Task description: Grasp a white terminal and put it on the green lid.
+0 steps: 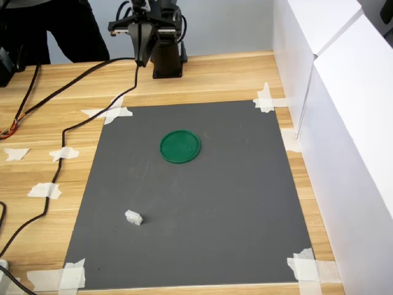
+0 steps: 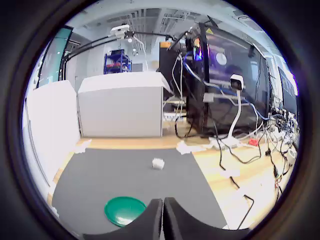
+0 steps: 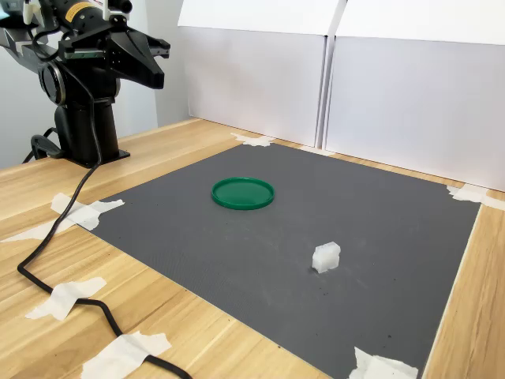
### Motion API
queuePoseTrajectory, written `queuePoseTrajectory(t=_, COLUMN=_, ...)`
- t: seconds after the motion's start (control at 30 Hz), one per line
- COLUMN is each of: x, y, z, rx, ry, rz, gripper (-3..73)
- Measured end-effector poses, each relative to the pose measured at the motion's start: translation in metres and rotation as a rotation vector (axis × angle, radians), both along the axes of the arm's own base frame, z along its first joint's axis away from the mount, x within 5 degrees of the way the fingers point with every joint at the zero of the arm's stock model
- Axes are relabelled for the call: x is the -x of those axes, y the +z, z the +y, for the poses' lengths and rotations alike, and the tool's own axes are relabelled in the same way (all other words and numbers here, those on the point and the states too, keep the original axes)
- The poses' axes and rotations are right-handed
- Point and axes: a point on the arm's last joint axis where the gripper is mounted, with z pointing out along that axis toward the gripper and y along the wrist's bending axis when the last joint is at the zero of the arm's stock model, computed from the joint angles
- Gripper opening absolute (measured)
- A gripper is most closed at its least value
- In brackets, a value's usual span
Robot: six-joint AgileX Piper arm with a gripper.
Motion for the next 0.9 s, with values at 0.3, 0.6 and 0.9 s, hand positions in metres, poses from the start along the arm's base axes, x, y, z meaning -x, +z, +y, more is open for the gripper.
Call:
queuePoseTrajectory(t=0.3, x=-0.05, y=0.041, z=-0.006, rx=0.15, ry=0.04, rz=0.24, gripper=-1.6)
queuePoseTrajectory(t=0.6, x=-0.134, y=0.071, z=-0.015, rx=0.143, ry=0.085, rz=0.57, gripper=-1.6)
queuePoseTrajectory(t=0.9, x=-0.213, y=0.085, z=-0.024, rx=0.122, ry=0.1, rz=0.786, gripper=-1.6)
